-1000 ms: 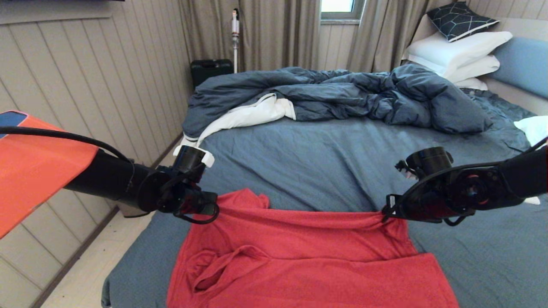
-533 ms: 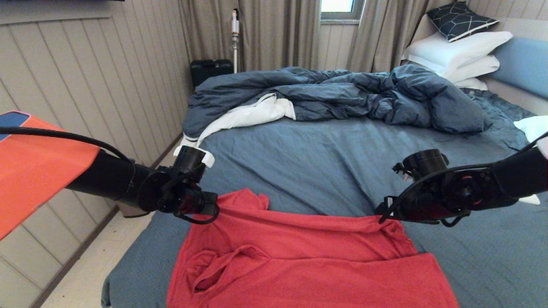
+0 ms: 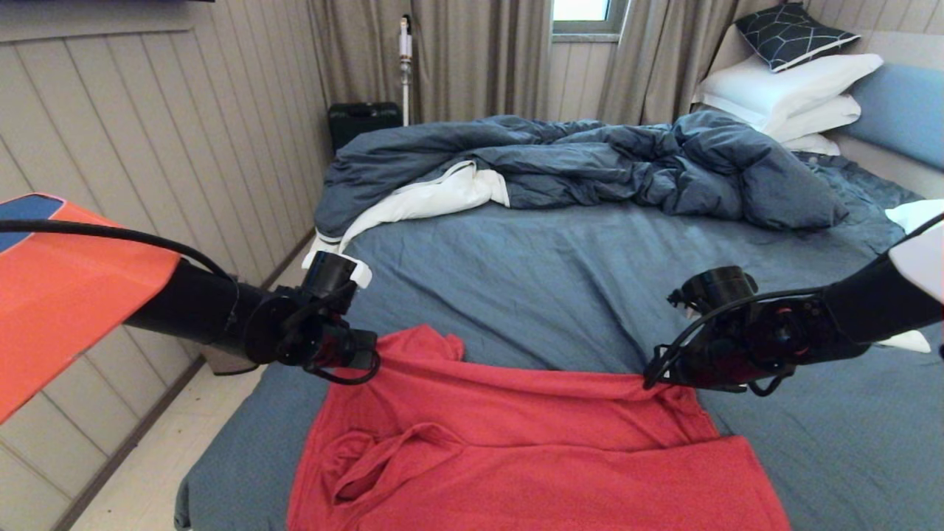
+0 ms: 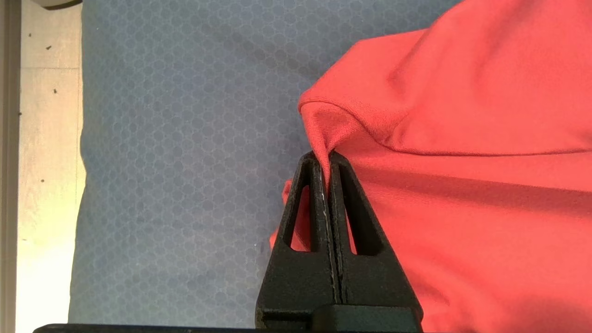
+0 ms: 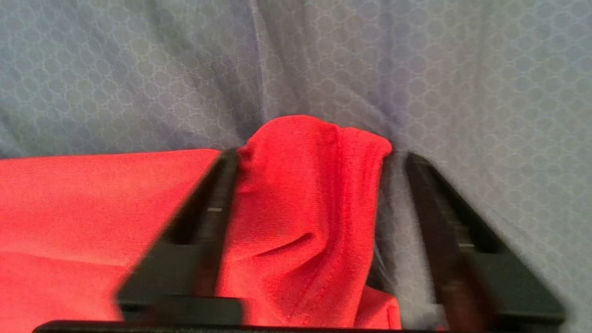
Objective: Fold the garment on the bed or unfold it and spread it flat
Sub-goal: Fold the red T-shirt
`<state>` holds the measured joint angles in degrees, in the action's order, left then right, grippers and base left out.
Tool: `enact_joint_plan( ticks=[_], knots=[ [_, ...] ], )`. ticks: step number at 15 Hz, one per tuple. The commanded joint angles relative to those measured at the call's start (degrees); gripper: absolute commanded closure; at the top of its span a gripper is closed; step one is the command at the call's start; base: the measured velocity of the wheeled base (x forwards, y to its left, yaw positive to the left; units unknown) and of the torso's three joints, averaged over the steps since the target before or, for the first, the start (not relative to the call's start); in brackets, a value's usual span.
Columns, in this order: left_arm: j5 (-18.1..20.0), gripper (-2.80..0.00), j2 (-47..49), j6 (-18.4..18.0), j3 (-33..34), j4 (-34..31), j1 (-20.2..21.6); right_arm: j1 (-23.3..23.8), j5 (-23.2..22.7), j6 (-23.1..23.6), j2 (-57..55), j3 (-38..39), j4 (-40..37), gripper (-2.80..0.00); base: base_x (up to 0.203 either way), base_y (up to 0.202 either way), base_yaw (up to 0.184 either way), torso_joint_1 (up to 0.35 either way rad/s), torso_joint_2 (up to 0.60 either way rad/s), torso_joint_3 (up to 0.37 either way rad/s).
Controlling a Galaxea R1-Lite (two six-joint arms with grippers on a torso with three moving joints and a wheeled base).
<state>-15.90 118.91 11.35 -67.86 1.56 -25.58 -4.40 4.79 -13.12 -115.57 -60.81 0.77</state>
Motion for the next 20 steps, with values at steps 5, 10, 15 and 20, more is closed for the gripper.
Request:
enact_joint_plan(
  ticks=[5,10,15,20],
  knots=[
    [-0.2,0.0,0.8,0.2,-0.2,0.0,0.0,-0.4,0.0,-0.1,-0.7,0.0,0.0,0.0,0.0,0.0,0.0,0.0,0.0,0.0],
    [-0.2,0.0,0.0,0.1,-0.2,0.0,0.0,-0.3,0.1,-0.2,0.5,-0.1,0.0,0.0,0.0,0.0,0.0,0.0,0.0,0.0],
    [-0.4,0.0,-4.3,0.3,0.1,-0.2,0.1,-0.4,0.3,-0.2,7.7,1.5,-0.1,0.0,0.0,0.0,0.0,0.0,0.0,0.0],
    [-0.7,0.0,-9.5,0.7,7.7,0.6,0.0,-1.0,0.2,0.0,16.3,9.0,0.1,0.0,0.0,0.0,0.0,0.0,0.0,0.0]
  ],
)
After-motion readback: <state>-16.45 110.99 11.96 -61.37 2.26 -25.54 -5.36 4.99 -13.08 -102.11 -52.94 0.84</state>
